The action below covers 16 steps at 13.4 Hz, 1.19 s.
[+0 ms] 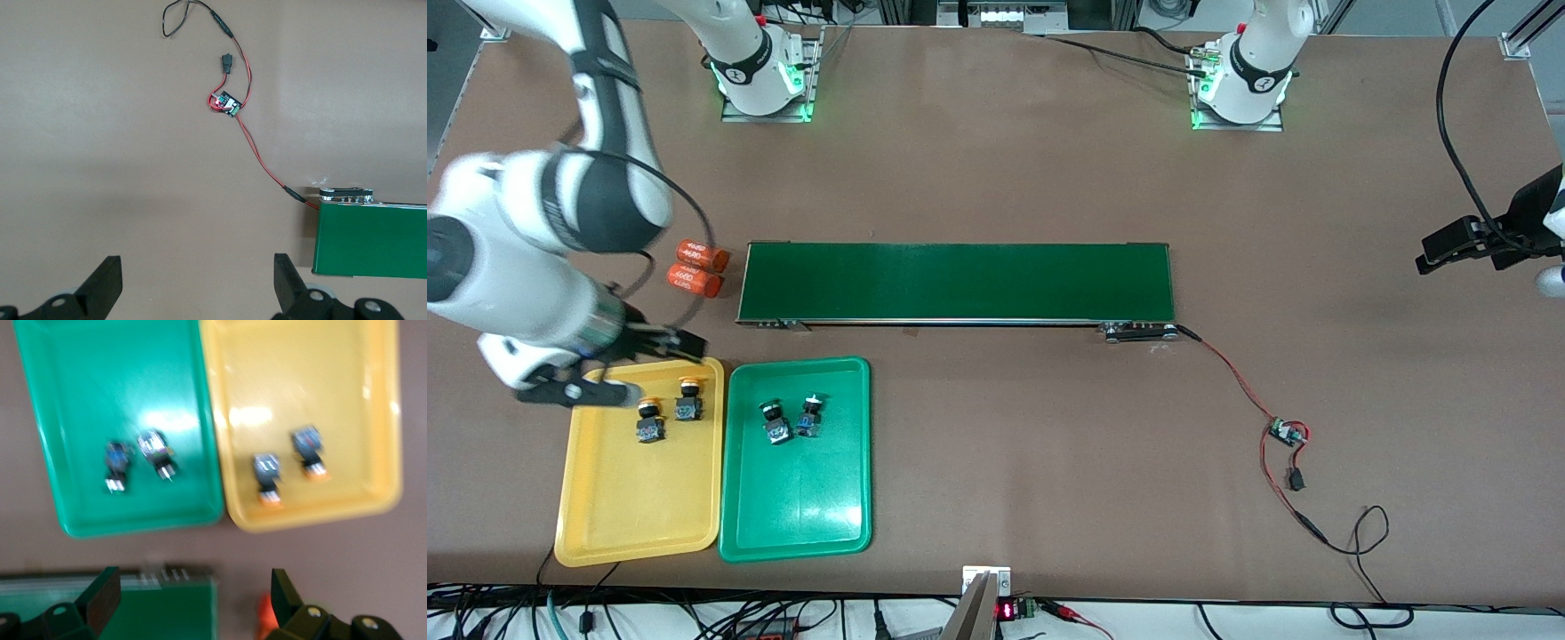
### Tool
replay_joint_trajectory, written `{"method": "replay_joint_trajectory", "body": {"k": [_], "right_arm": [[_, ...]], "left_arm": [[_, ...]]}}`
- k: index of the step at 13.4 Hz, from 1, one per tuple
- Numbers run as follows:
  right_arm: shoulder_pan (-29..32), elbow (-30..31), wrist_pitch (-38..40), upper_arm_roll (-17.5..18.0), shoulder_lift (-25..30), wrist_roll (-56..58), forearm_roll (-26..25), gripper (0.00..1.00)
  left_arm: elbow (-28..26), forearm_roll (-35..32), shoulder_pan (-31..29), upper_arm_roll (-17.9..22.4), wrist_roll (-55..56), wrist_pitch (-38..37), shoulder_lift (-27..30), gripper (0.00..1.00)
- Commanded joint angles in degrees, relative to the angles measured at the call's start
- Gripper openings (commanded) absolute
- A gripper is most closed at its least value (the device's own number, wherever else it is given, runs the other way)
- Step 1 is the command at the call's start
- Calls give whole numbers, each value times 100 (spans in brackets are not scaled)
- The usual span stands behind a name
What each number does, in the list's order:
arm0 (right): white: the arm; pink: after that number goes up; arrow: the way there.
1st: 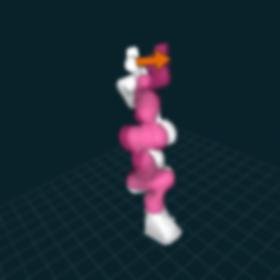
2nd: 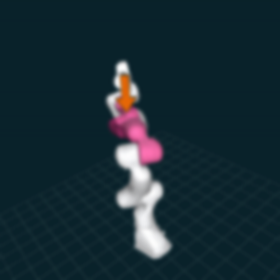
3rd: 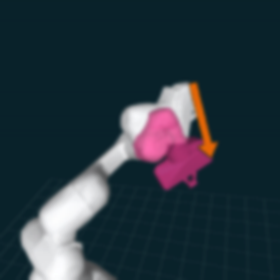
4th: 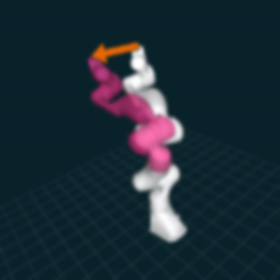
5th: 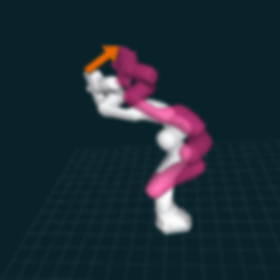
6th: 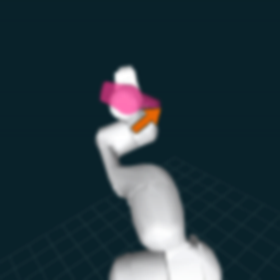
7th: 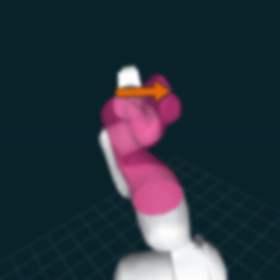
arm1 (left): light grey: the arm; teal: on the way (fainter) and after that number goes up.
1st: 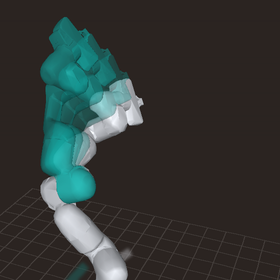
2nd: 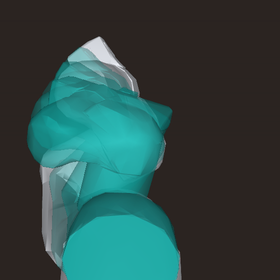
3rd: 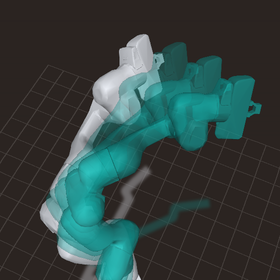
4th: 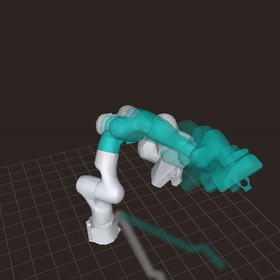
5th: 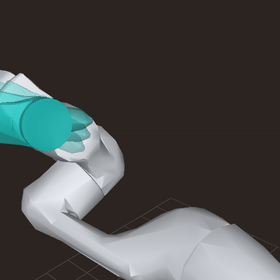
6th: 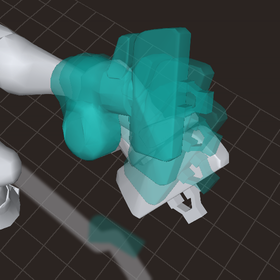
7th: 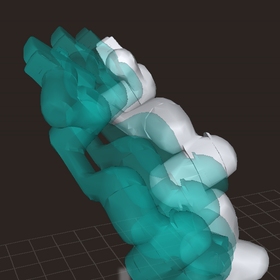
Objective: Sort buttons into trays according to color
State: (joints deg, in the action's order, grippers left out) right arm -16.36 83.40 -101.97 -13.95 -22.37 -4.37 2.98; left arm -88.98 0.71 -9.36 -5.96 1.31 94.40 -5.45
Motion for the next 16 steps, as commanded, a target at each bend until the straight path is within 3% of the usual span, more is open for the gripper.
{"method": "replay_joint_trajectory", "body": {"k": [1, 5, 9, 16], "right_arm": [[62, -192, 982, -195, 479, 768, -78, 100], [1019, 9, 1495, 252, 1287, 1112, -86, 100], [1029, 789, 1478, 270, 1998, 1114, -394, 100], [1082, 695, 1601, 420, 1798, 1166, -359, 100]], "left_arm": [[-5, 52, -13, -19, -69, -44, 88, 100], [-5, 52, -13, -19, -69, -36, 88, 100], [-5, 52, -22, -10, -69, -36, 88, 100], [-49, 53, -22, -10, -61, -9, 96, 100]]}}
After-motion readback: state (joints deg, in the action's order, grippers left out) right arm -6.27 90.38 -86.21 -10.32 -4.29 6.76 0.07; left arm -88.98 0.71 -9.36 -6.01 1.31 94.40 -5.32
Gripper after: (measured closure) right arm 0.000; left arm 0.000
